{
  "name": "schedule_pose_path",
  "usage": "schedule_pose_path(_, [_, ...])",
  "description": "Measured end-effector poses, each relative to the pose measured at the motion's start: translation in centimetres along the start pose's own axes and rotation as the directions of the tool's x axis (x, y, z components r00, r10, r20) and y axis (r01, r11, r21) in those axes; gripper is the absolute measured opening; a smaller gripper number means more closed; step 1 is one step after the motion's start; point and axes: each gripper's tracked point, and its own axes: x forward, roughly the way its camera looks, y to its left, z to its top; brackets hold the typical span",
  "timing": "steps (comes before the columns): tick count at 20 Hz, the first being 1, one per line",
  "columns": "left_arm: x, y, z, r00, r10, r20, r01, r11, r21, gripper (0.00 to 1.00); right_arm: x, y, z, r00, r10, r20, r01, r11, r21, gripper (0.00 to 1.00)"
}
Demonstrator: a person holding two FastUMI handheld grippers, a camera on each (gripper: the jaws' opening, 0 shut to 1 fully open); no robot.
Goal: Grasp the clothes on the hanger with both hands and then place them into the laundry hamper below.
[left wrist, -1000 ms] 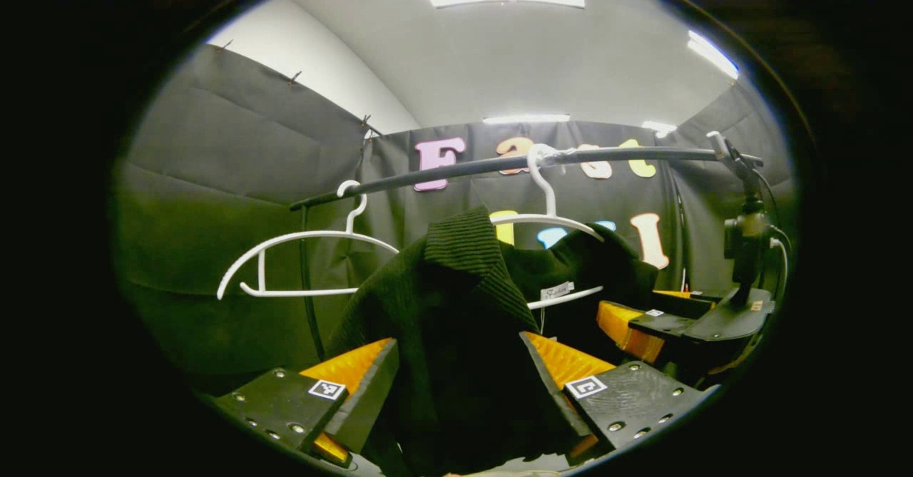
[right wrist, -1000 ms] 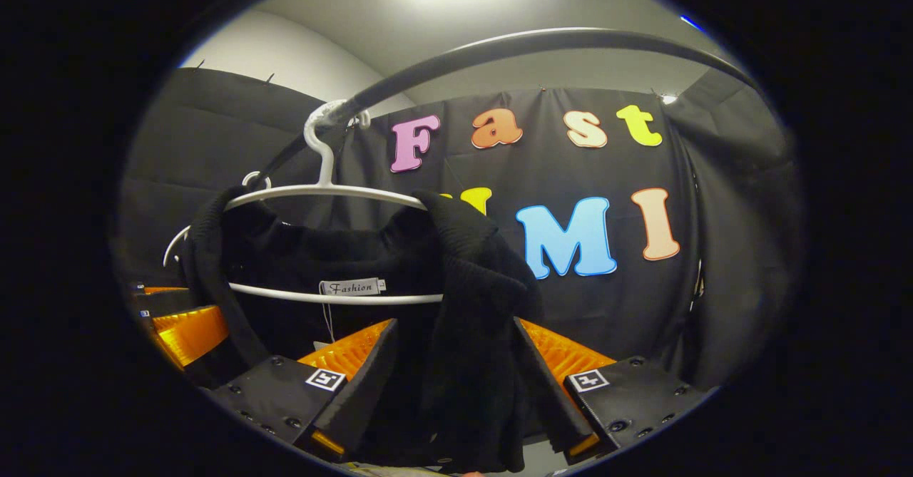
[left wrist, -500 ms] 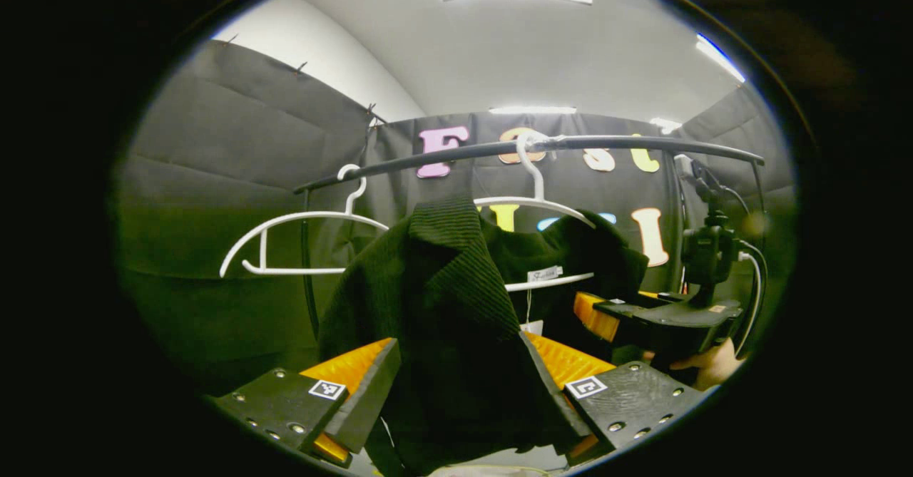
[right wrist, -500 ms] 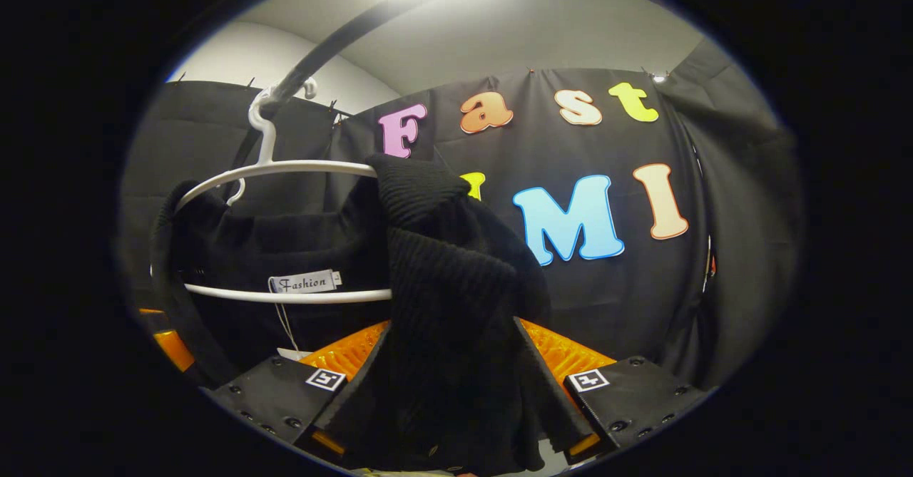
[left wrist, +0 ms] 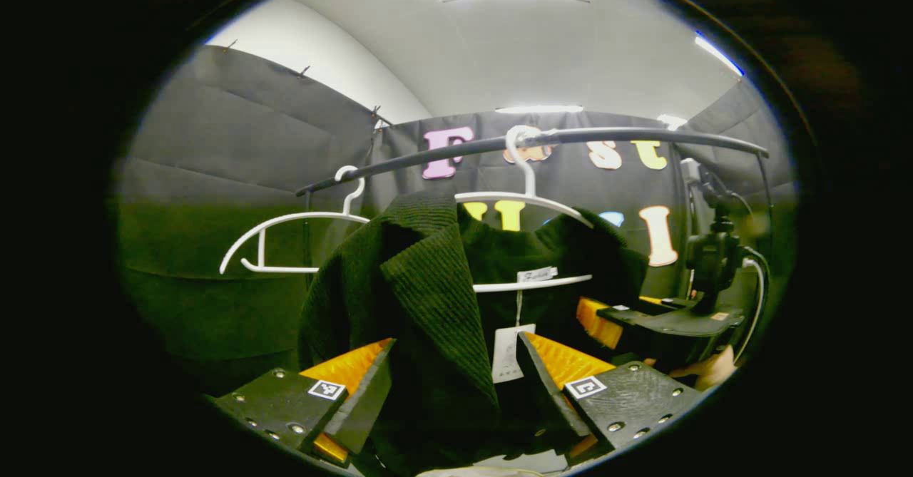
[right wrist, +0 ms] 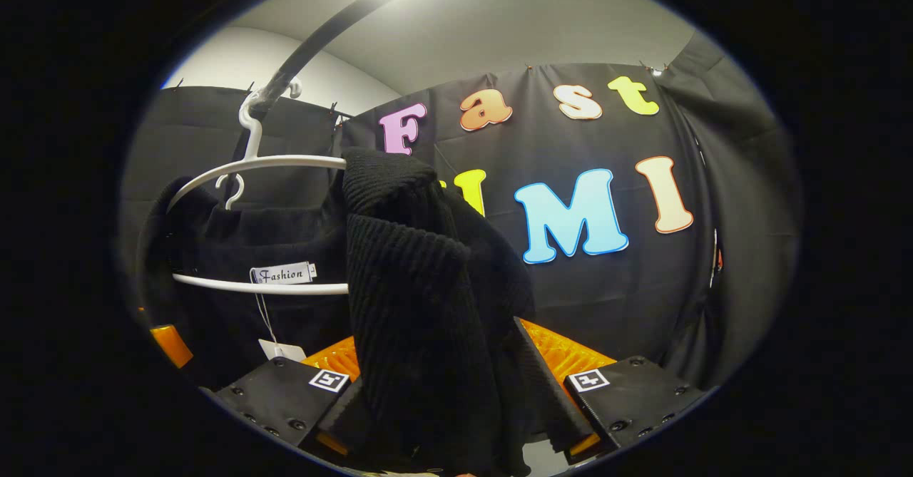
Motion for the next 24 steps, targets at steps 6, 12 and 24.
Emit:
schedule_pose_path(6, [2.5, 1.7, -1.5, 0.994, 0.105, -0.028, -0.105, 0.994, 0.009, 0.95, 0.8, 0.3, 0.1, 1.000, -0.007, 0.001, 0.007, 1.000, 0.005, 0.92])
schedule_pose_path(12, [2.1, 1.8, -0.4, 0.994, 0.111, 0.007, -0.111, 0.992, 0.055, 0.45, 1.2, 0.8, -0.1, 1.000, 0.003, -0.003, -0.003, 1.000, -0.028, 0.21])
schedule_pose_path(24, [-0.5, 7.5, 4.5, 0.986, 0.125, 0.115, -0.126, 0.992, 0.004, 0.02, -1.3, -4.1, 6.0, 0.972, -0.093, 0.215, 0.147, 0.957, -0.251, 0.10])
